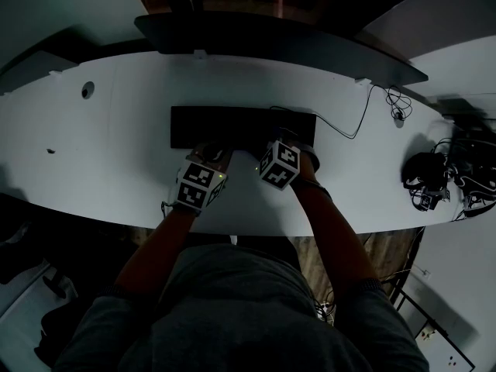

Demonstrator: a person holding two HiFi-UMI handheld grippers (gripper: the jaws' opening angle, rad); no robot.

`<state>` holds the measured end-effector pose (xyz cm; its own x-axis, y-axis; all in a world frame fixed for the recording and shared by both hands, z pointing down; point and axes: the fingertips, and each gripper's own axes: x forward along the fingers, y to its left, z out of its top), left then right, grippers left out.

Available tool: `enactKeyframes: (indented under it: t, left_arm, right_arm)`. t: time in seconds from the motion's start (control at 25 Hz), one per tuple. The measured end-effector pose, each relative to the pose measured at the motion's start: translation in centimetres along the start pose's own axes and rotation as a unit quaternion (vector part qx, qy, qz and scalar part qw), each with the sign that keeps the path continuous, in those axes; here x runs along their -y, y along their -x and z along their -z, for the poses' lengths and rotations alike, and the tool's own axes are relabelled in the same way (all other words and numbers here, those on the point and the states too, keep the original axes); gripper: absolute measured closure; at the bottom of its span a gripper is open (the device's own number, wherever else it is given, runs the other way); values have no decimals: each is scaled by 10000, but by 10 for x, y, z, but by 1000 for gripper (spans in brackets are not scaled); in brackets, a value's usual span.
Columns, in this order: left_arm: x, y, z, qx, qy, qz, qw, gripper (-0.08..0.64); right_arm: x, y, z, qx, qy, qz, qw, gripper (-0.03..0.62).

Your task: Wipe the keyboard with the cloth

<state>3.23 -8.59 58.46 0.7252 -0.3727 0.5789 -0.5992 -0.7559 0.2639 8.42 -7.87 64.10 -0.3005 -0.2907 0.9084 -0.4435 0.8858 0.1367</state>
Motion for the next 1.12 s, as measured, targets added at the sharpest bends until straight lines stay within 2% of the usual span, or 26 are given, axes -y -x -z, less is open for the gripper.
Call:
enactKeyframes:
  t: [0.76,1.12]
  left_arm:
    - [47,-37,-12,-61,-175,247,9995,551]
    - [74,-57,-14,-108,-255,361,9990,552]
  right_arm:
    - [18,25,62,-58,-389,202,9990,462]
    - [24,37,96,-99,-419,319,9986,462]
